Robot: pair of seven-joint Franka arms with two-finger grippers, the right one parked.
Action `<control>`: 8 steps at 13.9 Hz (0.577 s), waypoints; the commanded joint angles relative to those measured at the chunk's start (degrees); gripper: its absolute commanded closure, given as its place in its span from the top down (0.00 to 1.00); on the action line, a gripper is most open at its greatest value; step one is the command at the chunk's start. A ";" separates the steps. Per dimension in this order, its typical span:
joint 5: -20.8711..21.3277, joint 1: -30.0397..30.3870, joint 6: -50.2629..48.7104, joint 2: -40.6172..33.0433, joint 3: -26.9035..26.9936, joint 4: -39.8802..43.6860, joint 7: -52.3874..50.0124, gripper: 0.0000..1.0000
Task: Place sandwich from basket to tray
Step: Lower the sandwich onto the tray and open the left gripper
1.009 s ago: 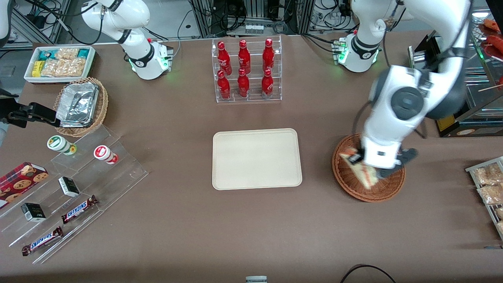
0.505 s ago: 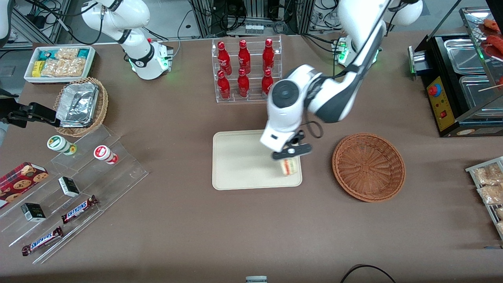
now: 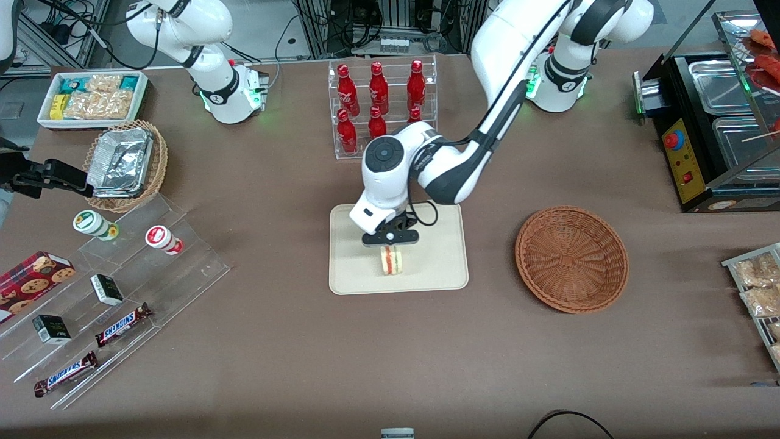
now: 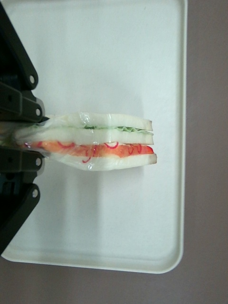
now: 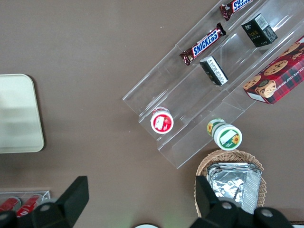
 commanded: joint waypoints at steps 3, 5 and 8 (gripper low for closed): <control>1.18 -0.90 2.77 3.53 0.88 1.58 0.56 0.00; 1.18 -0.90 2.24 3.45 0.88 1.23 0.74 0.00; 1.18 -0.90 2.33 3.62 0.88 1.23 0.30 0.77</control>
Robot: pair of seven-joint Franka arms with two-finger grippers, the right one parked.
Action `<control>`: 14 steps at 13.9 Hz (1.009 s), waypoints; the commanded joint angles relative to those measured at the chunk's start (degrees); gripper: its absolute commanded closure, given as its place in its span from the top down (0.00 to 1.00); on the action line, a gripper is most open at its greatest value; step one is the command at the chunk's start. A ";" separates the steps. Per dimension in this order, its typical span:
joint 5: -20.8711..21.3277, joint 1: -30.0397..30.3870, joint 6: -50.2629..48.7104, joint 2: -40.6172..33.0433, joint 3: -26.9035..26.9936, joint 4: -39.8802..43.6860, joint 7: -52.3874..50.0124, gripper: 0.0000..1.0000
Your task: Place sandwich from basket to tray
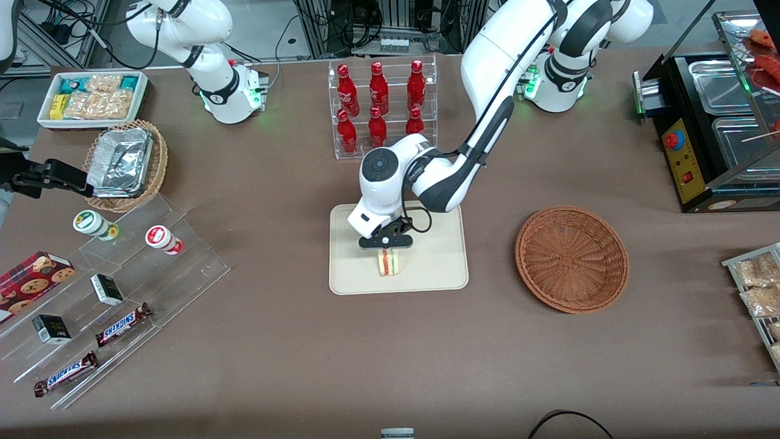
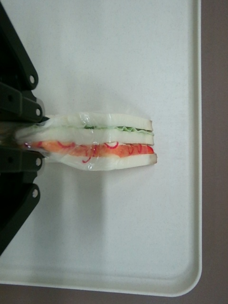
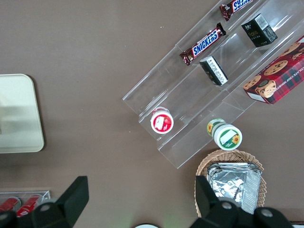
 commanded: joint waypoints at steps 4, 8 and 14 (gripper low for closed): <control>0.67 -0.36 -2.14 -2.14 0.47 1.45 -0.11 1.00; -0.30 2.44 -10.48 -12.50 0.91 1.37 -0.55 1.00; -2.06 14.38 -29.56 -28.42 0.82 0.40 0.31 1.00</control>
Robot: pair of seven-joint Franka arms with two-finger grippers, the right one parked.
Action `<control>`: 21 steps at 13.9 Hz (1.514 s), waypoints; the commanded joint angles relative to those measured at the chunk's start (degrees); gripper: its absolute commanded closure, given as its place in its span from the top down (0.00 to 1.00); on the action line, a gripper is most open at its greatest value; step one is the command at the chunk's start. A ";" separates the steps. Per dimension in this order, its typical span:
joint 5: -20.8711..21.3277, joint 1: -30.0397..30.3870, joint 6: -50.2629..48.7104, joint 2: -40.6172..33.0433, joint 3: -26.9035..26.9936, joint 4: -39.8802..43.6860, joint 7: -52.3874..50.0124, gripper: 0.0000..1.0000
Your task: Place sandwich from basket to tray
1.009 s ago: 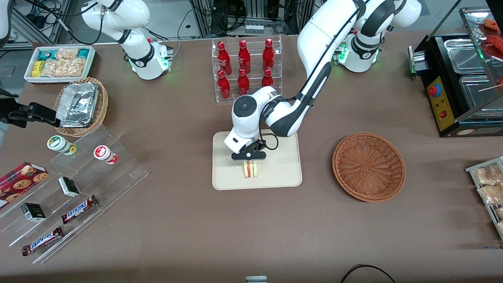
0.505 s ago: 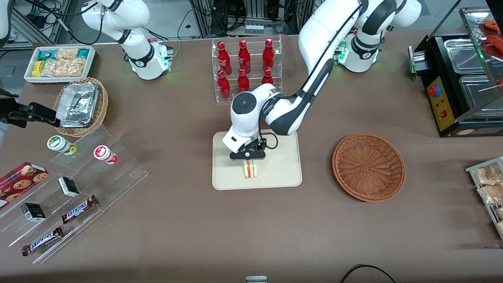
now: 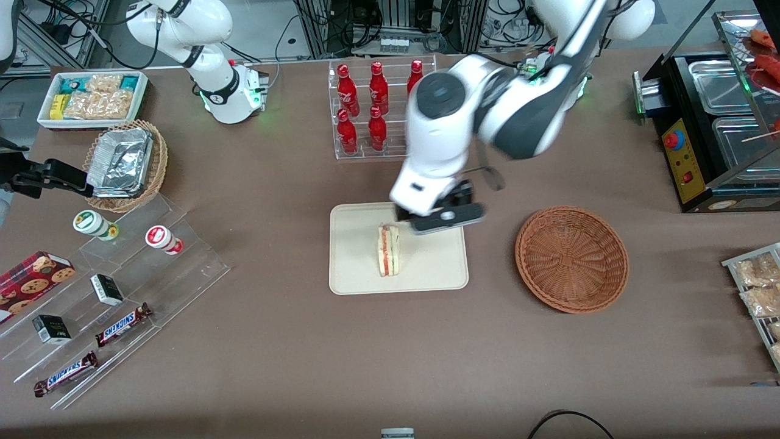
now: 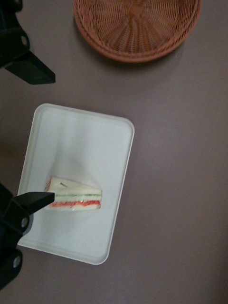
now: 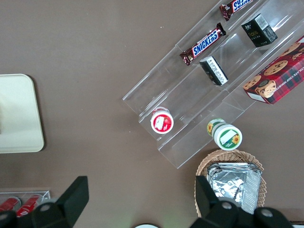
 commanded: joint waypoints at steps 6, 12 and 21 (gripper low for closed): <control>-3.22 18.03 -6.27 -20.87 -0.49 -16.62 22.91 1.00; -5.68 23.05 -10.57 -26.33 3.27 -19.28 38.39 1.00; -8.49 32.34 -13.13 -19.49 3.22 -8.84 47.56 1.00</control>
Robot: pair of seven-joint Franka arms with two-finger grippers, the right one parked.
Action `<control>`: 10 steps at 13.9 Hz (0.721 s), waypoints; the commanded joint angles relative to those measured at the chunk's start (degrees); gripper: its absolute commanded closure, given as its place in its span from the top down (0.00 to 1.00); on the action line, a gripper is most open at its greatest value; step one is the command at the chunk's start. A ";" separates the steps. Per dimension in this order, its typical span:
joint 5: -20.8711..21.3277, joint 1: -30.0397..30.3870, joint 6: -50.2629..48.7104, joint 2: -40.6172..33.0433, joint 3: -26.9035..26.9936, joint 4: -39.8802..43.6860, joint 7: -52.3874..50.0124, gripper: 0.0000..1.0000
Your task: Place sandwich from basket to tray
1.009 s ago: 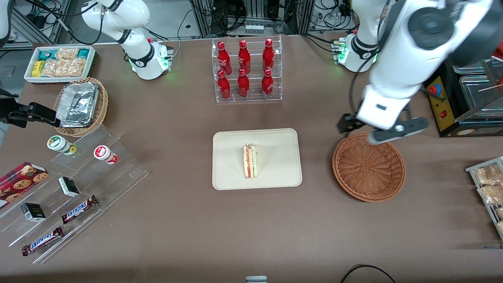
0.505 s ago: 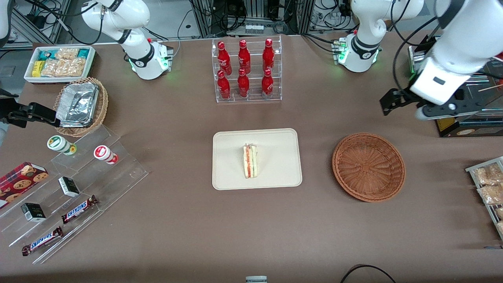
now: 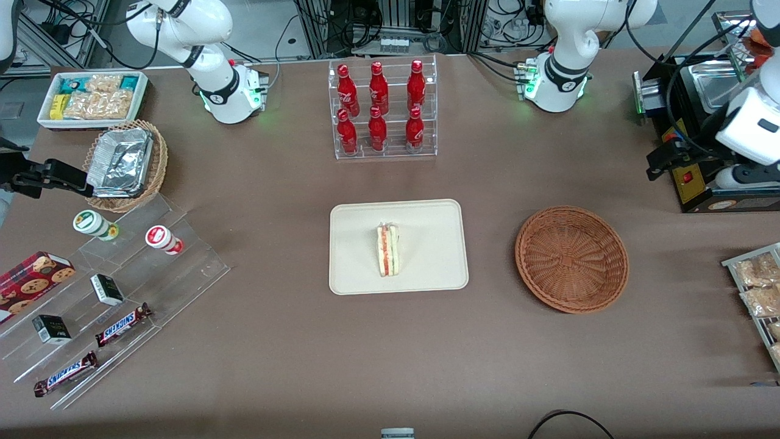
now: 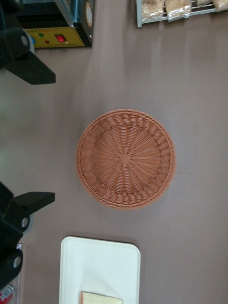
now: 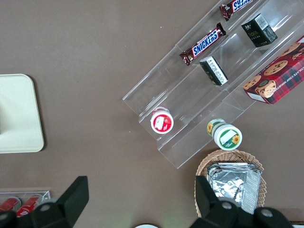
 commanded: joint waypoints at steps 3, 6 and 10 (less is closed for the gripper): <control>-1.48 7.06 -1.72 6.36 -6.95 8.87 0.73 1.00; -1.30 6.61 -2.68 5.94 -6.95 8.18 1.00 1.00; -0.33 6.09 -4.09 5.41 -6.78 8.26 1.78 1.00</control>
